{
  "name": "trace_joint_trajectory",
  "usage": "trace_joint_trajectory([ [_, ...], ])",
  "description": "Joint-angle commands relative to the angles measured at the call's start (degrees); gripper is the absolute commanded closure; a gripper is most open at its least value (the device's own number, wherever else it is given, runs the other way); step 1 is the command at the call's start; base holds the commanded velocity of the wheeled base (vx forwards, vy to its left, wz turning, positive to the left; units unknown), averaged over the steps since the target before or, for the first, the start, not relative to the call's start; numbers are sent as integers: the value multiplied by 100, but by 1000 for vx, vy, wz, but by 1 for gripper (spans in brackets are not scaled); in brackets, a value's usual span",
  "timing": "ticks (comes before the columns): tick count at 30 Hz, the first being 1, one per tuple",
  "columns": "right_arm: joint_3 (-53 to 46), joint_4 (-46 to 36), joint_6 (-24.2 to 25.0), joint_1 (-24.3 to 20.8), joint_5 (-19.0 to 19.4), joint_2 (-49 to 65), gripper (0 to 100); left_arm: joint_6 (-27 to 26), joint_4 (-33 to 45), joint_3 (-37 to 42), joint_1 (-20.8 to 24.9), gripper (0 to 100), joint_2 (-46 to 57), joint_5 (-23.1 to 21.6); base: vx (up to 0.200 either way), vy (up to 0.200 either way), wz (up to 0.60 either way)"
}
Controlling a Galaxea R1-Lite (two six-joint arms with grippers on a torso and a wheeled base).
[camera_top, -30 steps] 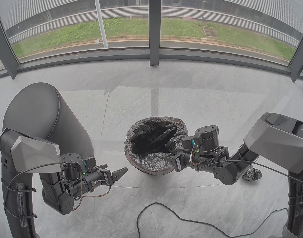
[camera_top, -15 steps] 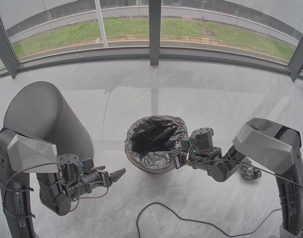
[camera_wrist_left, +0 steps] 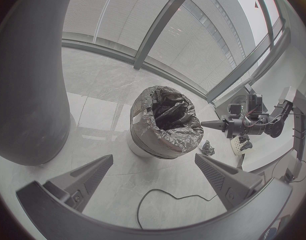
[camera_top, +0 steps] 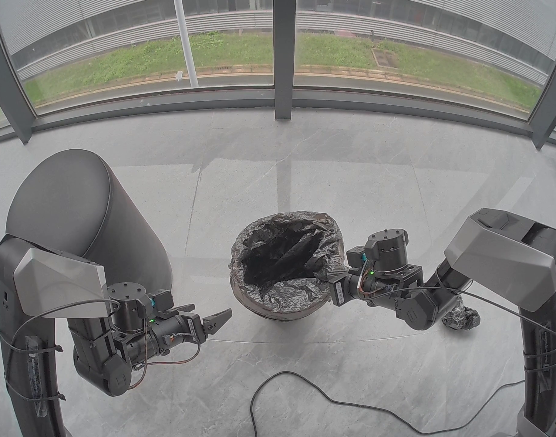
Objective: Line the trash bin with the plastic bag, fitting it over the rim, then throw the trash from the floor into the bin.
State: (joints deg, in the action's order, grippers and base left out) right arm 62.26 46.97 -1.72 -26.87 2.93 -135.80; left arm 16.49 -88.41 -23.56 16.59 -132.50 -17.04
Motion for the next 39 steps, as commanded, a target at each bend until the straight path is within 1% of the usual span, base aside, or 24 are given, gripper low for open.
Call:
trace_joint_trajectory([
  [1, -73, 14, 31, -64, 15, 353, 100, -6, -1, 10, 2, 0, -4, -1, 0, 0, 0],
  [5, -152, 49, 31, -11, 15, 441, 100, -6, -10, 10, 11, 0, 5, -1, 0, 0, 0],
  [7, -47, 49, 31, 68, 24, 388, 100, -6, -1, 10, 37, 0, 22, -1, 0, 0, 0],
  [10, 164, 49, 40, 68, 15, 265, 100, -6, -10, 36, 64, 0, 58, 8, 0, 0, 0],
  [14, 217, 49, 49, 138, -38, 186, 100, -6, -10, 106, 72, 0, 251, 17, 0, 0, 0],
  [15, 199, 58, 49, 446, -73, 151, 100, 3, -1, 177, 64, 0, 444, 17, 0, 0, 0],
  [19, 76, 40, 31, 1237, -222, 265, 100, 73, -1, 326, 55, 0, 963, 8, 0, 0, 0],
  [22, -592, -4, -48, 1852, -178, 555, 100, 196, -1, 449, 64, 0, 1174, 17, 0, 0, 0],
  [23, -741, -4, -65, 1957, -170, 599, 100, 223, -1, 458, 64, 0, 1200, 26, 0, 0, 0],
  [25, -1225, 14, -145, 2397, -117, 704, 100, 249, -1, 476, 99, 0, 1262, 26, 0, 0, 0],
  [27, -1497, -4, -303, 2687, -99, 819, 100, 249, -1, 476, 116, 0, 1288, 34, 0, 0, 0],
  [30, -1954, -39, -760, 3179, 68, 950, 100, 249, -1, 484, 134, 0, 1341, 43, 0, 0, 0],
  [32, -2209, -39, -1331, 3662, 261, 986, 100, 258, -1, 484, 143, 0, 1411, 43, 0, 0, 0],
  [34, -2253, -74, -1841, 4093, 305, 986, 100, 293, -1, 493, 204, 0, 1455, 43, 0, 0, 0],
  [37, -2244, -408, -2438, 4471, 323, 1056, 100, 601, -1, 493, 310, 0, 1569, 26, -67, 0, 0],
  [39, -2262, -584, -2605, 4506, 349, 1109, 100, 855, -1, 493, 450, 0, 1622, 26, -200, 0, 0],
])
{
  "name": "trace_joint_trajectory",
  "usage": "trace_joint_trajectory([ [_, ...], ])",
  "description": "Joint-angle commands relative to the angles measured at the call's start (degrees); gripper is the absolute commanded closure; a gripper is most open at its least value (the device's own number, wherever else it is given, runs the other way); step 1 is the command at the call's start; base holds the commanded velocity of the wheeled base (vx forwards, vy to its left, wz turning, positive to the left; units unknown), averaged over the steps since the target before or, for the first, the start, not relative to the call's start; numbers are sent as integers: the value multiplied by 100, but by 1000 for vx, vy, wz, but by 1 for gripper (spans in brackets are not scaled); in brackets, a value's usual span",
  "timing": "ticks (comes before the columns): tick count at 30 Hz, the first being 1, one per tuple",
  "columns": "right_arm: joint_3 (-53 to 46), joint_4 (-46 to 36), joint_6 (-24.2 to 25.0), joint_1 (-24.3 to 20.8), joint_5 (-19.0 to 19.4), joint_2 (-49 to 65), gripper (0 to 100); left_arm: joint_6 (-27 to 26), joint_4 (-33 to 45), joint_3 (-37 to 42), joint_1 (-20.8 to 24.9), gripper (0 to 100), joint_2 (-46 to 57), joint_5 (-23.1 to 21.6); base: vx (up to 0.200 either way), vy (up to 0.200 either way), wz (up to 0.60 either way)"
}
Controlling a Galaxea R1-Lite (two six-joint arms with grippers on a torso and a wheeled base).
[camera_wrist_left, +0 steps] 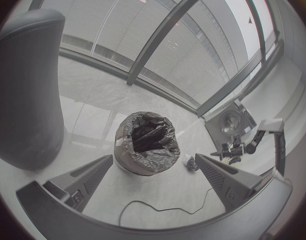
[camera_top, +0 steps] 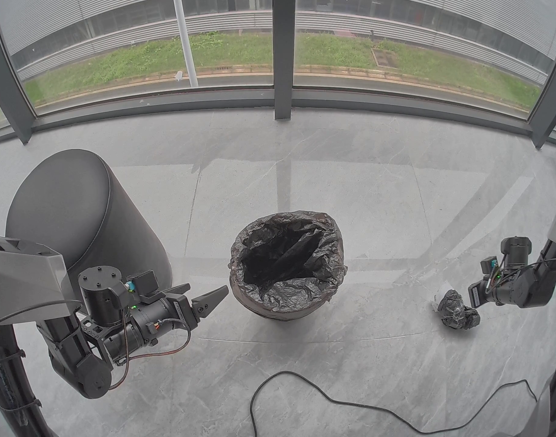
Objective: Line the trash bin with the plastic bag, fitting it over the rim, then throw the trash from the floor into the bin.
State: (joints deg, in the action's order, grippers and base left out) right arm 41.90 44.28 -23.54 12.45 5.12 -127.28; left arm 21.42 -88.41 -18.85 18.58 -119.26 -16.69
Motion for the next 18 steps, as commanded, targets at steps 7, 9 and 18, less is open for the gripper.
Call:
trace_joint_trajectory([
  [7, -200, -552, -467, 522, 191, 72, 0, 592, -1, 65, 542, 0, 254, 17, -200, 0, 0],
  [9, -68, -534, -467, 522, 200, -60, 0, 583, -1, 65, 542, 0, 237, 17, -200, 0, 0],
  [18, 1347, -736, -625, 619, 209, -1035, 0, 486, -1, -31, 375, 0, 70, 17, 0, 0, 0],
])
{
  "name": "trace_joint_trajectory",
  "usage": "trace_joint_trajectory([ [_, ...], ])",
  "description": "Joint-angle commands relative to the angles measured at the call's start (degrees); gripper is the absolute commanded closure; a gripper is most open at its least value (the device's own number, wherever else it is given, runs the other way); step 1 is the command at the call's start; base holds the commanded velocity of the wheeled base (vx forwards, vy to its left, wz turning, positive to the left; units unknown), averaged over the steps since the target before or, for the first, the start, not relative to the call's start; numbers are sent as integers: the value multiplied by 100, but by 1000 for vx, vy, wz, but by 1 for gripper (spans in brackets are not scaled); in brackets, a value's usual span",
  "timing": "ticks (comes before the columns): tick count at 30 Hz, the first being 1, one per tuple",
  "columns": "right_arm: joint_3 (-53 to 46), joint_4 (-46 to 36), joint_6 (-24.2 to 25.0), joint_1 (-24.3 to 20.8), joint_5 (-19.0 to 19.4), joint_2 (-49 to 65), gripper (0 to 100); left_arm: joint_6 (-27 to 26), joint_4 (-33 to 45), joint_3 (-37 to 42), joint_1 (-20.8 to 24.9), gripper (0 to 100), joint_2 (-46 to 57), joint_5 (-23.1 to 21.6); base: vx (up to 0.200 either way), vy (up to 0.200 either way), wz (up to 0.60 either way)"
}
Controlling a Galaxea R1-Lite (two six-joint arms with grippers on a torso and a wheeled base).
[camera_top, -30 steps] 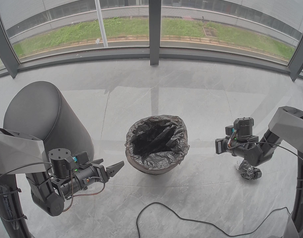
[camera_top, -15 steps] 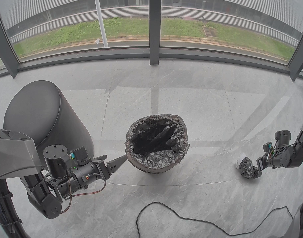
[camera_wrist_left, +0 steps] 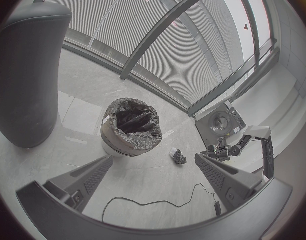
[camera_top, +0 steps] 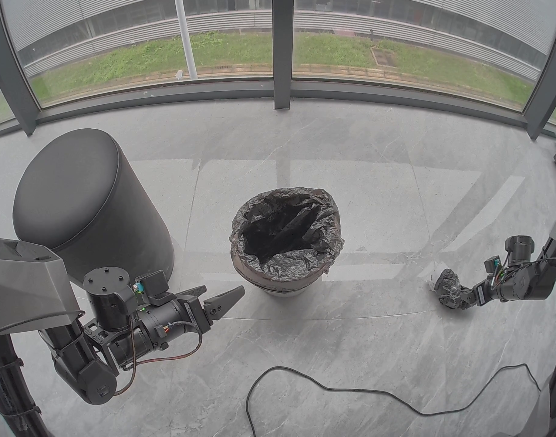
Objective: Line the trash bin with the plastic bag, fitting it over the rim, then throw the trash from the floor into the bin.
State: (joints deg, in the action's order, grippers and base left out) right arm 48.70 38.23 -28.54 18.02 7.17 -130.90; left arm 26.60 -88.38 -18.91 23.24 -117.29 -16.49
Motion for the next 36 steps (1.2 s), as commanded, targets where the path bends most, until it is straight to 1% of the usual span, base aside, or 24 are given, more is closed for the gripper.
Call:
trace_joint_trajectory([
  [1, 931, -316, -275, 123, 13, -823, 0, -32, -4, -8, -91, 0, -119, -12, 0, 0, 0],
  [3, 1572, -879, -697, 281, 48, -1043, 0, -94, -4, 19, -91, 0, -84, -47, 0, 0, 0],
  [5, 2284, -1634, -1321, 466, 224, -1280, 0, -252, 5, 63, -91, 0, -66, -82, 0, 0, 0],
  [6, 2284, -1634, -1321, 466, 224, -1280, 0, -252, 5, 63, -91, 0, -66, -82, 0, 0, 0],
  [7, 2776, -2135, -1743, 589, 338, -1438, 0, -401, 5, 71, -91, 0, -75, -100, 200, 0, 0],
  [8, 2987, -2390, -1866, 606, 338, -1482, 0, -454, 5, 80, -91, 0, -84, -108, 200, 0, 0],
  [9, 2987, -2390, -1866, 606, 338, -1482, 0, -454, 5, 80, -91, 0, -84, -108, 200, 0, 0],
  [10, 3427, -2979, -1936, 606, 329, -1561, 0, -480, 5, 89, -65, 0, -93, -161, 200, 0, 0],
  [11, 3567, -3093, -1936, 606, 329, -1614, 0, -480, 5, 89, -56, 0, -93, -170, 200, 0, 0],
  [13, 4200, -3278, -2007, 615, 382, -1965, 0, -489, 5, 71, -38, 0, -128, -170, 200, 0, 0],
  [15, 4543, -3384, -2033, 589, 426, -2071, 0, -489, 5, 19, -38, 0, -163, -144, 200, 0, 0],
  [18, 4877, -3805, -2059, 554, 443, -2141, 0, -515, 5, -122, -30, 0, -251, -108, 200, 0, 0],
  [23, 5316, -4324, -2279, 545, 479, -2264, 0, -568, -4, -263, 14, 0, -277, -91, 0, 0, 0],
  [27, 5510, -4711, -2543, 545, 663, -2299, 0, -577, -4, -183, 120, 0, -321, -64, 0, 0, 0],
  [31, 6433, -4711, -2631, 703, 777, -2712, 0, -577, -4, -183, 234, 0, -295, 190, 0, 0, 0],
  [32, 6512, -4711, -2657, 738, 786, -2756, 0, -577, -4, -183, 243, 0, -295, 208, 0, 0, 0],
  [33, 6589, -4737, -2868, 896, 883, -2923, 0, -568, -4, -183, 269, 0, -304, 252, 0, 0, 0],
  [34, 6589, -4737, -3000, 940, 1023, -3003, 0, -568, -4, -183, 287, 0, -312, 252, 0, 0, 0],
  [35, 6589, -4737, -3017, 940, 1050, -3011, 0, -568, -4, -183, 287, 0, -312, 252, 0, 0, 0],
  [36, 6589, -4746, -3114, 940, 1261, -3082, 0, -568, -4, -192, 304, 0, -330, 252, 0, 0, 0],
])
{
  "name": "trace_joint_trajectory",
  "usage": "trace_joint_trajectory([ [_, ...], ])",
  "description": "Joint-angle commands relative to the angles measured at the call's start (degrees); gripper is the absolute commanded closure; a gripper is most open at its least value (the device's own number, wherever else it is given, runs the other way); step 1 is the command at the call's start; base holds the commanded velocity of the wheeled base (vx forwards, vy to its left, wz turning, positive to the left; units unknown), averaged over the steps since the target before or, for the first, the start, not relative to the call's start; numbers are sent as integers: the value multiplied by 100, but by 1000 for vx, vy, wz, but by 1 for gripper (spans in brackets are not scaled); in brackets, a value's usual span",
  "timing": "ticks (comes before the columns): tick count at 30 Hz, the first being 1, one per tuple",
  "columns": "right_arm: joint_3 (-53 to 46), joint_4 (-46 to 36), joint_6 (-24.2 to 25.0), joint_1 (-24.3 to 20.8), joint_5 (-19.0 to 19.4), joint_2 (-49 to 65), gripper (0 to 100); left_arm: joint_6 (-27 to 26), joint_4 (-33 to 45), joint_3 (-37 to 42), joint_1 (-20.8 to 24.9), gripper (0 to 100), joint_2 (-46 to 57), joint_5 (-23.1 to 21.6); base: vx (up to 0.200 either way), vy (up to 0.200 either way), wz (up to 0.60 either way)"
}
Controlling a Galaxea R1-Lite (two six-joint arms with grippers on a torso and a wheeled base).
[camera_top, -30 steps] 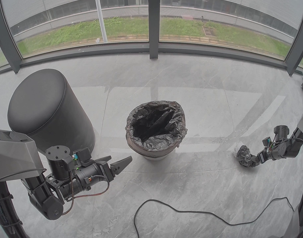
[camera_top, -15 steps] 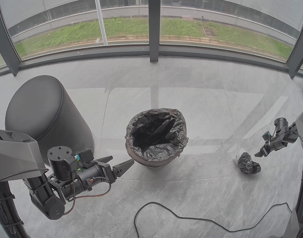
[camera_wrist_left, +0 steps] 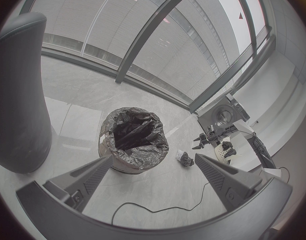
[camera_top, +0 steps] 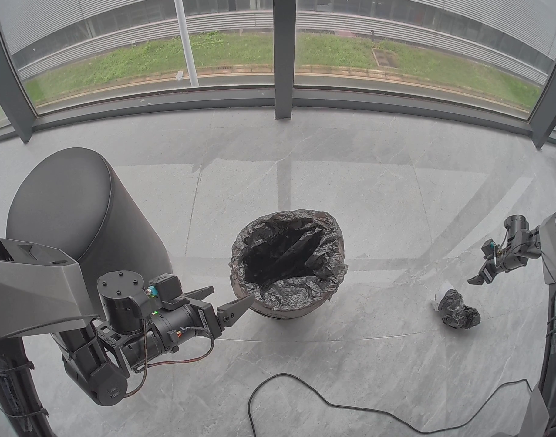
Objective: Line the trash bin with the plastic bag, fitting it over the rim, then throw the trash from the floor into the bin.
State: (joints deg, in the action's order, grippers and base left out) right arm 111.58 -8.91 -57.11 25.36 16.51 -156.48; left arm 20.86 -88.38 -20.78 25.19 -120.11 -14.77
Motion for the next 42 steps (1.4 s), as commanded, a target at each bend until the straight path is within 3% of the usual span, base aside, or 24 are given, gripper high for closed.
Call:
trace_joint_trajectory([
  [1, 301, -32, -362, 198, 547, -568, 0, 6, -4, -31, 145, 0, -100, 89, 0, 0, 0],
  [7, 301, -32, -362, 119, 898, -577, 0, -3, -4, -48, 197, 0, -179, 89, 0, 0, 0],
  [9, 301, -120, -265, -13, 1338, -577, 0, -47, 5, -57, 188, 0, -214, 89, 0, 0, 0],
  [19, 301, -1473, -46, -119, 2006, -1579, 0, -161, 5, -286, 215, 0, -416, 379, 0, 0, 0],
  [25, 301, -1693, 104, 22, 1944, -2114, 0, -99, -4, -497, 426, 0, -566, 730, 0, 0, 0],
  [29, 301, -1209, 95, 163, 1390, -2114, 0, -64, -4, -479, 496, 0, -522, 827, 0, 0, 0],
  [31, 301, -717, 165, 242, 1417, -2114, 0, -64, -4, -479, 487, 0, -513, 827, 0, 0, 0],
  [36, 301, -550, 394, 338, 1443, -2114, 0, -73, -4, -497, 496, 0, -531, 827, 0, 0, 0],
  [42, 301, 241, 473, 532, 1513, -2114, 0, -73, -4, -462, 540, 0, -487, 836, 0, 0, 0],
])
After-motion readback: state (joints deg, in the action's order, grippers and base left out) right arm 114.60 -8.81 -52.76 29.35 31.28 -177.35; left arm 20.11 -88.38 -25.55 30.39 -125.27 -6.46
